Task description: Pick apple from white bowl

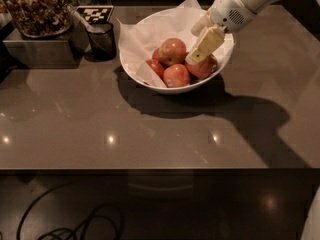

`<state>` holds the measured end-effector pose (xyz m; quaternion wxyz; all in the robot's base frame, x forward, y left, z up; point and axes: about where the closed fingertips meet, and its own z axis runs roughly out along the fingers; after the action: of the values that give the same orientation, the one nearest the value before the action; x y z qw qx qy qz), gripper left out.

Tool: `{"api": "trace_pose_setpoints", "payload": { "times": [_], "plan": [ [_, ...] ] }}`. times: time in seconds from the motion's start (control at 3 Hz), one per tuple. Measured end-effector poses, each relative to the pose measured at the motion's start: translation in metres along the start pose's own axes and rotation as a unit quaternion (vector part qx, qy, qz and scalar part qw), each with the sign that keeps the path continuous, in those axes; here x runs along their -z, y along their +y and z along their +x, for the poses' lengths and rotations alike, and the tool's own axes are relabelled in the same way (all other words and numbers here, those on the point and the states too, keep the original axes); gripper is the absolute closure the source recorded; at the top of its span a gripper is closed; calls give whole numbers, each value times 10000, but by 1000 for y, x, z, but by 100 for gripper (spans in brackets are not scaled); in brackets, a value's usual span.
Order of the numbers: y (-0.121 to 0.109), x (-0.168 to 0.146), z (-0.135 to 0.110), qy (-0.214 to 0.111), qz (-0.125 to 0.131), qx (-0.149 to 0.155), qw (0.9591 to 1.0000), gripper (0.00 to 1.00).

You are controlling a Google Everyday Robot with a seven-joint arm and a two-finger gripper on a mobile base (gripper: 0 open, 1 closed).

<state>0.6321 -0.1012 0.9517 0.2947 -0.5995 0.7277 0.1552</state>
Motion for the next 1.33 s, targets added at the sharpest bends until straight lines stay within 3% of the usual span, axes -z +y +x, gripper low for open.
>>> {"api": "trace_pose_setpoints", "payload": {
  "times": [1.33],
  "plan": [
    [4, -22, 37, 90, -418, -551, 9976, 29]
  ]
}}
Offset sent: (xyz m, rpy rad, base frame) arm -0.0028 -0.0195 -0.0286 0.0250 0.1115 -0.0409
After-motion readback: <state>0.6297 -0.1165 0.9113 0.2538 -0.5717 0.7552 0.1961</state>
